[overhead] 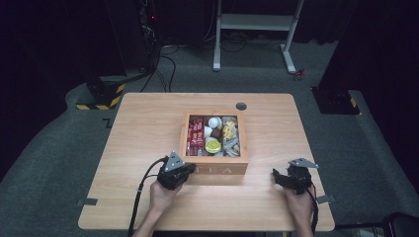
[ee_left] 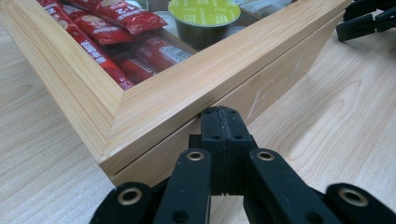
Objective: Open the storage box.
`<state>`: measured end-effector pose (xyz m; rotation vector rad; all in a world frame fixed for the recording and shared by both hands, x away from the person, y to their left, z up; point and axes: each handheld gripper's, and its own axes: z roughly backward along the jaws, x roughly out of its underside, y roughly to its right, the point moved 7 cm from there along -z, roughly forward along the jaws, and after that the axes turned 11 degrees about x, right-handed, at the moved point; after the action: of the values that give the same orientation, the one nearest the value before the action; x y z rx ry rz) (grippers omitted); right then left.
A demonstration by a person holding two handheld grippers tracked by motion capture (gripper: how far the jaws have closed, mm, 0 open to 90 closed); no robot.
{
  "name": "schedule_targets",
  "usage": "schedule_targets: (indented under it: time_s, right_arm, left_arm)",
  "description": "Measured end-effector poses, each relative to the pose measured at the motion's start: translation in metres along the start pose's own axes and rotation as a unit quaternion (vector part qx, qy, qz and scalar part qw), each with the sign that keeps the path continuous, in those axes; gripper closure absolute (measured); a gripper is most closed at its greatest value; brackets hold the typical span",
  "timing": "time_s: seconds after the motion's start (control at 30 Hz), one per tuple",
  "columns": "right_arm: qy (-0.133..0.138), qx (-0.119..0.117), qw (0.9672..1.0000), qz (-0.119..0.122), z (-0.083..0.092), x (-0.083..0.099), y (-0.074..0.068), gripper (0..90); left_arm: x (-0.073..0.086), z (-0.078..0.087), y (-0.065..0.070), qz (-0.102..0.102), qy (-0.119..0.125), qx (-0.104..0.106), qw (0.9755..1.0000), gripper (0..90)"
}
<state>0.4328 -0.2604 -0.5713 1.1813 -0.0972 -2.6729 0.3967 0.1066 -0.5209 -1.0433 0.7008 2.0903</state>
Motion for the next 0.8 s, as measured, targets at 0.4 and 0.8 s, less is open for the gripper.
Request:
schedule_targets:
  time_s: [0.4,0.8]
  right_arm:
    - [0.001,0.004,1.0000,0.001,0.000,0.000,-0.001,26.2]
    - [0.005,0.008,0.9999,0.010,0.001,0.000,-0.002,25.7]
  left_arm:
    - [-0.005,-0.002,0.002,-0.001,-0.009,0.005,0.9999,90.0]
    - [-0.012,-0.001,0.004,-0.001,-0.009,0.014,0.9999,90.0]
